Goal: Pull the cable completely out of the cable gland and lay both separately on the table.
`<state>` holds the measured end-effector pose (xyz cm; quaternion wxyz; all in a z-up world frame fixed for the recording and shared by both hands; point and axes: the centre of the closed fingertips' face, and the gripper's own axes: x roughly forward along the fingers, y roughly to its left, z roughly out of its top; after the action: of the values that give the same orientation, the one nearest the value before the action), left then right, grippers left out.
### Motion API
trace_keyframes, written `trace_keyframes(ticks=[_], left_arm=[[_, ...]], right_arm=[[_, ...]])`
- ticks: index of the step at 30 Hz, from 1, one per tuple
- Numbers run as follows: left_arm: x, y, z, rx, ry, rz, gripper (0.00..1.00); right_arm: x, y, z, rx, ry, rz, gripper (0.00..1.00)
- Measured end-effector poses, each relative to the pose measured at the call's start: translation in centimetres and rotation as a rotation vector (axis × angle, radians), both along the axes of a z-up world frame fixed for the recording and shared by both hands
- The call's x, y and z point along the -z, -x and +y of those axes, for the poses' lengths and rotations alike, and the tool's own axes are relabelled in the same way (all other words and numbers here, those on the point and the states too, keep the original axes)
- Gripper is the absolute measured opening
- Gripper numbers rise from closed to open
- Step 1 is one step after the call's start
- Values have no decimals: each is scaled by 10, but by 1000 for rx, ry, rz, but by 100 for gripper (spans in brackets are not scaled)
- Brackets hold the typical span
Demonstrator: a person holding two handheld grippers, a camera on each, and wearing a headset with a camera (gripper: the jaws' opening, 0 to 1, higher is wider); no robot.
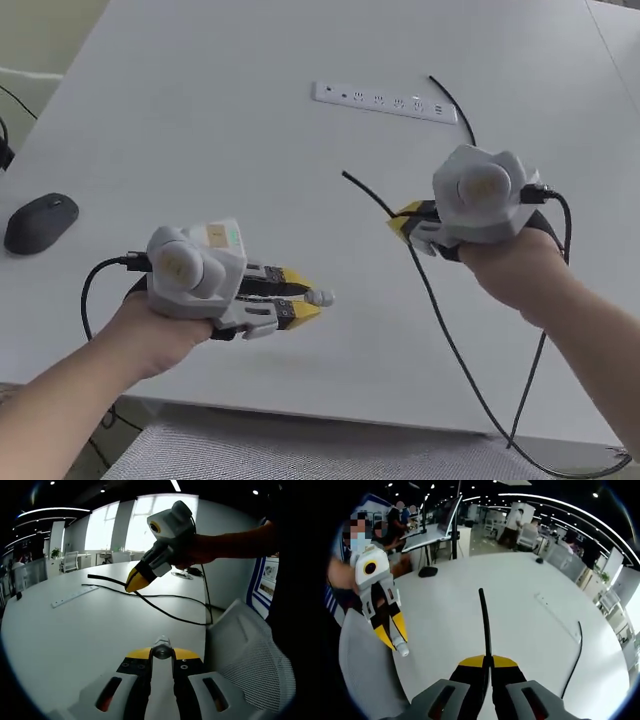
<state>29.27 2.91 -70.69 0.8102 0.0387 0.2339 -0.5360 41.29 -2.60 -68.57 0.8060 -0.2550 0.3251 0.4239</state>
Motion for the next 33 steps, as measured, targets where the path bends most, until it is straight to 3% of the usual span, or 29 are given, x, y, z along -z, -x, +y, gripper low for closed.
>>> trace_keyframes(ticks=[8,13,18,21,24,31,33], left_arm=[[15,0,11,-27,-5,17,15],[23,5,19,-44,-8,26,15],[33,8,29,-70,-13,42,15],[41,10,35,-85,-19,50,15],[49,11,41,-97,-26,54,15],[69,5,51,-141,-41,72,16],[73,3,52,-148,-45,79,16]], right_arm=[[4,-14,41,-39,-19,-24,0],[9,-22,73,-93,-32,-85,0],[17,-34,102,-94,-81,-106,0],[30,-37,123,-119,-116,-93,0],[52,-32,136,-163,-99,-68,0],[89,-13,150,-258,1,-13,0],[105,-9,153,-288,18,8,0]])
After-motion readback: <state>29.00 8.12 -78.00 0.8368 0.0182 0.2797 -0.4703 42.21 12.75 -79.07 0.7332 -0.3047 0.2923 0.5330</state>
